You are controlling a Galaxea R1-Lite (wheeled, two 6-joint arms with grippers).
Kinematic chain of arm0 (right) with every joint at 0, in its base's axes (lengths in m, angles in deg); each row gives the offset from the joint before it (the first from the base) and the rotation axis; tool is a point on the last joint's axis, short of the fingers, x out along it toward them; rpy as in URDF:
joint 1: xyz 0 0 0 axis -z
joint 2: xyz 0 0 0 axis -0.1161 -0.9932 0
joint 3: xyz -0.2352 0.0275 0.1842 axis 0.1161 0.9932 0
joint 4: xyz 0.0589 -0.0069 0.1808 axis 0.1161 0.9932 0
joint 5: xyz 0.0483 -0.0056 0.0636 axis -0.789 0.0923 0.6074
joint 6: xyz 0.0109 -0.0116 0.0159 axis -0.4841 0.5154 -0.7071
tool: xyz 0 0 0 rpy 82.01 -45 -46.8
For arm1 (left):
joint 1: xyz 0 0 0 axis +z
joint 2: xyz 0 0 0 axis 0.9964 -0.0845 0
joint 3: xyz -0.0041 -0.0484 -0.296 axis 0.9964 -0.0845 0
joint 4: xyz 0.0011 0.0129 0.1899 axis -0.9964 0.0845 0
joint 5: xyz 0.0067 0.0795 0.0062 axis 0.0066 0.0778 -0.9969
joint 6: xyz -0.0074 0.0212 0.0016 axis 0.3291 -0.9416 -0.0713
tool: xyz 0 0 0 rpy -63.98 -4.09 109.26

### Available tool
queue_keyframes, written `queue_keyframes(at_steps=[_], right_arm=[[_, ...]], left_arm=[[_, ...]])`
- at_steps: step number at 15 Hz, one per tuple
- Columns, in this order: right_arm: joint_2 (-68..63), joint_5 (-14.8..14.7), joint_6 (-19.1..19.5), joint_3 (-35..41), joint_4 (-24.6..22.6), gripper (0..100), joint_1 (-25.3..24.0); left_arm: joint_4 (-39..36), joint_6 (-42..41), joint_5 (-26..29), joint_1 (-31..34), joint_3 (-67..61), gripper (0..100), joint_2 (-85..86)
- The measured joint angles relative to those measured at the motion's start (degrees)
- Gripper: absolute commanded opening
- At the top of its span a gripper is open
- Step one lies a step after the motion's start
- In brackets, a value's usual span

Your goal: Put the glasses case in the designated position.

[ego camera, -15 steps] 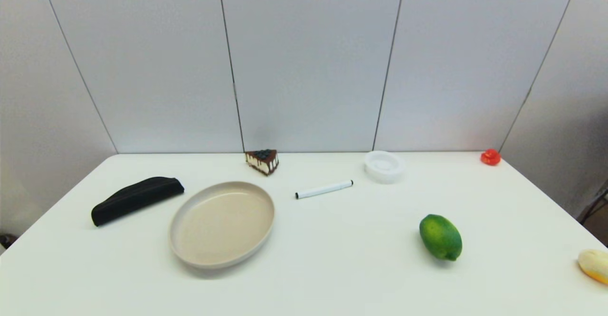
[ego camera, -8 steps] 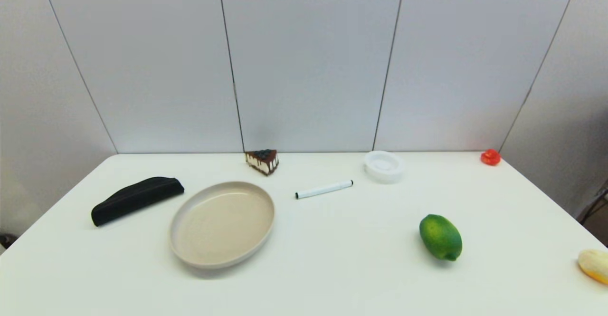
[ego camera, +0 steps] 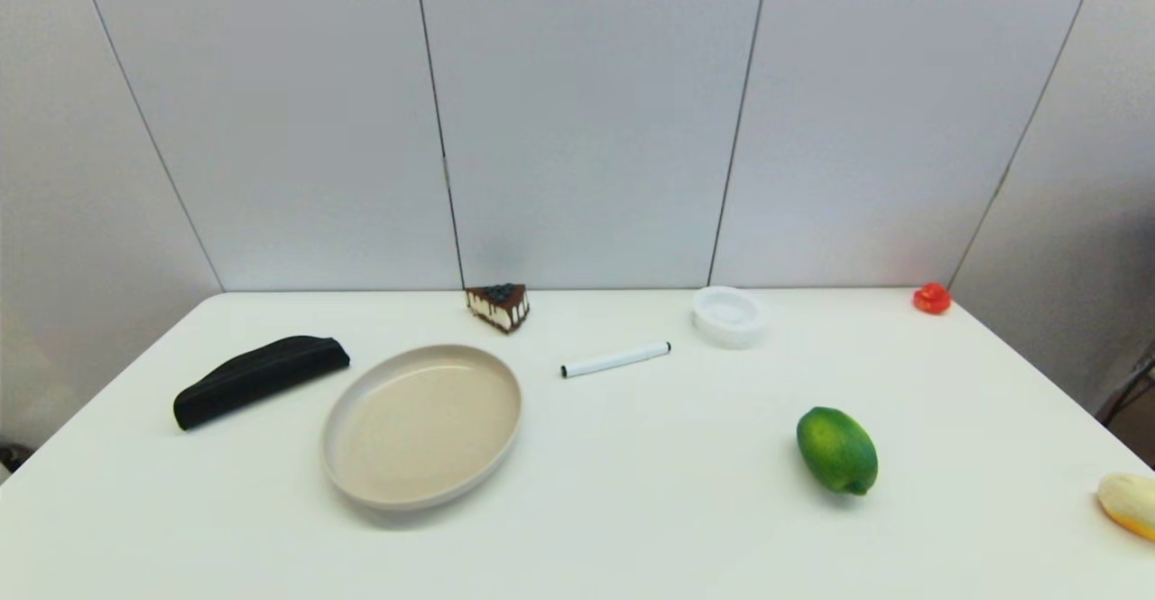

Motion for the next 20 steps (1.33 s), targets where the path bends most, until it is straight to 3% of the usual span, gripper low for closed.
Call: queue_keyframes(at_steps=[20], right_arm=[[0.0,0.0,0.0,0.0,0.0,100,0.0]], left_arm=[[0.0,0.0,-0.1,0.0,0.0,100,0.0]])
